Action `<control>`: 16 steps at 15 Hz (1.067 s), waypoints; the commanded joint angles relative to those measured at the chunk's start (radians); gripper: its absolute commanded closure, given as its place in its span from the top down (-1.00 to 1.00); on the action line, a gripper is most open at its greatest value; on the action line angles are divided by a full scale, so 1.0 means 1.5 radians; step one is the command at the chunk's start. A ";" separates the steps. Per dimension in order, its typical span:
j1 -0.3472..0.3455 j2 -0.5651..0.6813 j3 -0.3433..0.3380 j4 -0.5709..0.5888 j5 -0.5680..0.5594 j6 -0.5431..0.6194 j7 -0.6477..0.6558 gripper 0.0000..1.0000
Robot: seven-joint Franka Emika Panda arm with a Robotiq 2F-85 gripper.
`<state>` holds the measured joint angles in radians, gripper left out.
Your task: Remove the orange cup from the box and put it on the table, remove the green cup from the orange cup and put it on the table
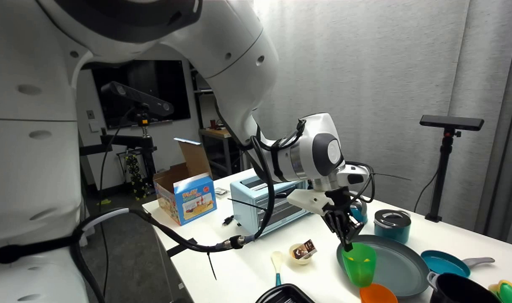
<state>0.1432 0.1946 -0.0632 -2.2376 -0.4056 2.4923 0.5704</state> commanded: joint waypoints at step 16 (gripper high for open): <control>0.011 0.095 0.015 0.065 0.009 0.007 -0.044 -0.98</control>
<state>0.1515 0.2992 -0.0313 -2.1830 -0.4055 2.4925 0.5320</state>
